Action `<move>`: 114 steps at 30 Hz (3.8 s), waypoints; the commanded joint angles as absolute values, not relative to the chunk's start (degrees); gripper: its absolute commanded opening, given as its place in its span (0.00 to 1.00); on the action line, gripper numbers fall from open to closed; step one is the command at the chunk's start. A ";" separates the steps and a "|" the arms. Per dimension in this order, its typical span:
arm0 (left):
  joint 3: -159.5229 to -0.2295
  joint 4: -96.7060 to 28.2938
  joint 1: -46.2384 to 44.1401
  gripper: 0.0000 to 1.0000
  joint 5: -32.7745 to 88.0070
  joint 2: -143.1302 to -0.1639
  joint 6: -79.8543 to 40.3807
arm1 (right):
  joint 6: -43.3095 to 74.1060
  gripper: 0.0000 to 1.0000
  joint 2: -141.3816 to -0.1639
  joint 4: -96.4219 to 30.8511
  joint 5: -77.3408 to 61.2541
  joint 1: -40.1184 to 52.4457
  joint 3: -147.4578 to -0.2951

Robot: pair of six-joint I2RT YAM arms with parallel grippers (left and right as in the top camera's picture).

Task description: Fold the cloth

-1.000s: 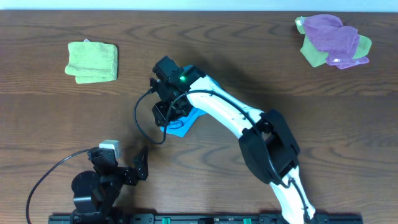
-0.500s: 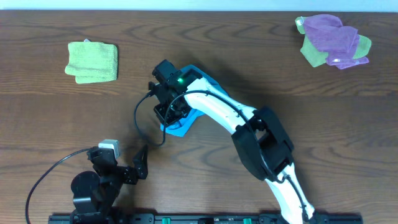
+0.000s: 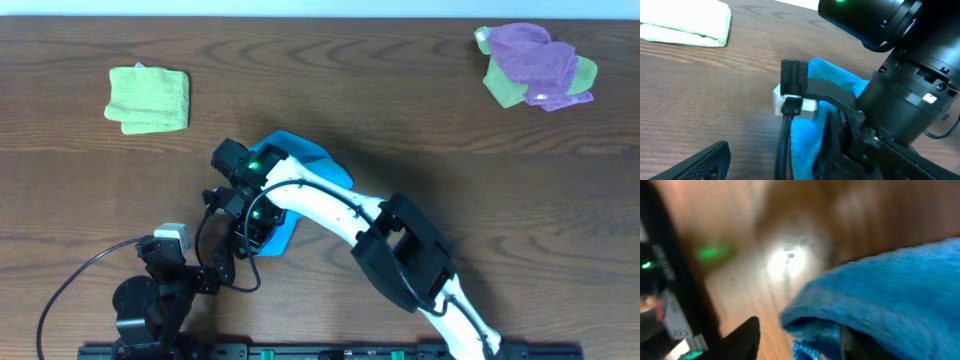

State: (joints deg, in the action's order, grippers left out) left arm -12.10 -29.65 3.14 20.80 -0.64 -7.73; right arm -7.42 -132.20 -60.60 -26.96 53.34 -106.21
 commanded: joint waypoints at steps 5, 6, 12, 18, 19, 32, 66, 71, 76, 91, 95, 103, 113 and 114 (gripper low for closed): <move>-12.16 -31.35 2.96 0.95 20.49 -0.54 -7.77 | -4.23 0.54 -131.66 -57.49 -20.32 46.92 -109.32; -12.16 -31.51 2.98 0.95 20.51 -0.54 -7.77 | -3.62 0.55 -131.66 -56.60 -20.32 45.84 -110.17; -12.16 -28.71 2.96 0.95 24.12 -0.54 -7.99 | 0.56 0.56 -131.66 -54.26 -17.82 40.84 -114.54; -12.16 -27.62 2.98 0.95 23.81 -0.54 -7.94 | 7.33 0.57 -131.66 -63.35 -10.00 38.79 -118.39; -12.16 -27.62 2.96 0.95 23.64 -0.54 -7.94 | 8.71 0.58 -131.66 -65.60 -8.75 38.79 -118.83; -12.16 -27.59 2.98 0.95 22.04 -0.54 -7.94 | 13.15 0.66 -131.92 -76.05 -4.91 40.27 -119.35; -12.16 -27.62 2.98 0.95 18.11 -0.54 -7.90 | 18.33 0.02 -132.57 -76.95 5.93 39.03 -119.26; -12.16 -27.64 2.96 0.95 15.44 -0.54 -7.92 | 21.43 0.01 -125.54 -83.22 8.08 39.00 -119.26; -12.16 -27.81 2.96 0.95 15.44 -0.54 -7.92 | 26.06 0.01 -124.07 -92.79 8.16 38.98 -119.22; -12.16 -29.54 2.96 0.95 15.46 -0.54 -7.92 | 30.83 0.76 -124.07 -93.89 19.68 32.23 -111.20; -12.16 -29.56 2.96 0.95 15.75 -0.54 -8.75 | 23.14 0.73 -124.36 -84.82 12.05 28.53 -110.67; -12.16 -29.56 2.96 0.95 15.75 -0.54 -14.44 | 15.55 0.68 -129.27 -78.89 8.05 27.66 -110.67; -12.16 -29.56 2.96 0.95 15.70 -0.54 -16.99 | 15.14 0.67 -133.29 -80.68 1.39 28.69 -110.67; -12.16 -29.56 2.96 0.95 15.70 -0.54 -16.99 | 15.14 0.67 -133.29 -81.49 0.36 28.71 -110.65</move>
State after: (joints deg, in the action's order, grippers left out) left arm -12.10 -29.58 3.14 16.10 -0.64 -16.51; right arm 15.88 -133.01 -80.55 3.11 28.12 -110.83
